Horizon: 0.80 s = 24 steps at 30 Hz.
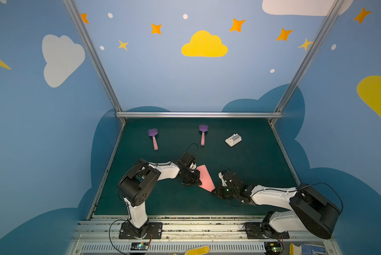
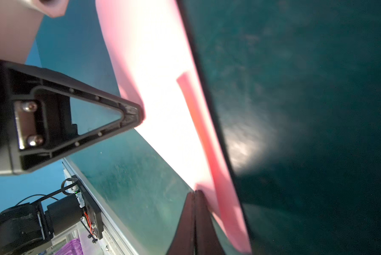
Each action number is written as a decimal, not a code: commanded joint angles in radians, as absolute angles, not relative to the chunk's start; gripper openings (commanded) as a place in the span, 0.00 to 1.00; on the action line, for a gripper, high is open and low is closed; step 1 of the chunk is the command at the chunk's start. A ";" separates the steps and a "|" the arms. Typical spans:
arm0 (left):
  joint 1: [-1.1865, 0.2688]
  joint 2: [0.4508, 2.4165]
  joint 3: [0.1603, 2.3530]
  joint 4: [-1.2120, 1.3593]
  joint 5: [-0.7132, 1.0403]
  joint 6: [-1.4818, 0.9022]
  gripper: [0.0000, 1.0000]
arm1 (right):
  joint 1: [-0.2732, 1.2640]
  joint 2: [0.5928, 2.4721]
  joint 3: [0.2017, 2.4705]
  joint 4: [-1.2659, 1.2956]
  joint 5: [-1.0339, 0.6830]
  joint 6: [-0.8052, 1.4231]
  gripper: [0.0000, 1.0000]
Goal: Fold a paper plane with a square sheet of paper (fold left side to right side)
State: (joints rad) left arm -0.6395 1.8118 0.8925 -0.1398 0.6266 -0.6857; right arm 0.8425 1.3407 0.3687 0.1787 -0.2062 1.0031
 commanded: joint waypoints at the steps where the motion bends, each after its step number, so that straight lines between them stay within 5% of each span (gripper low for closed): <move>1: -0.657 1.879 0.850 -0.194 0.541 -0.680 0.04 | 0.821 1.288 0.287 0.040 -0.133 1.033 0.00; 15: -0.656 1.876 0.850 -0.186 0.543 -0.686 0.04 | 0.757 0.881 0.255 -0.214 -0.099 1.019 0.00; 24: -0.658 1.884 0.856 -0.183 0.546 -0.686 0.04 | 0.758 1.150 0.458 -0.078 -0.260 0.923 0.00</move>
State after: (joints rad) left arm -0.6395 1.8114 0.8917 -0.1383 0.6266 -0.6891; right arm 0.7605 1.0798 0.4137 -0.1291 -0.1905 0.9737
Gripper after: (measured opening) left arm 0.047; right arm 0.047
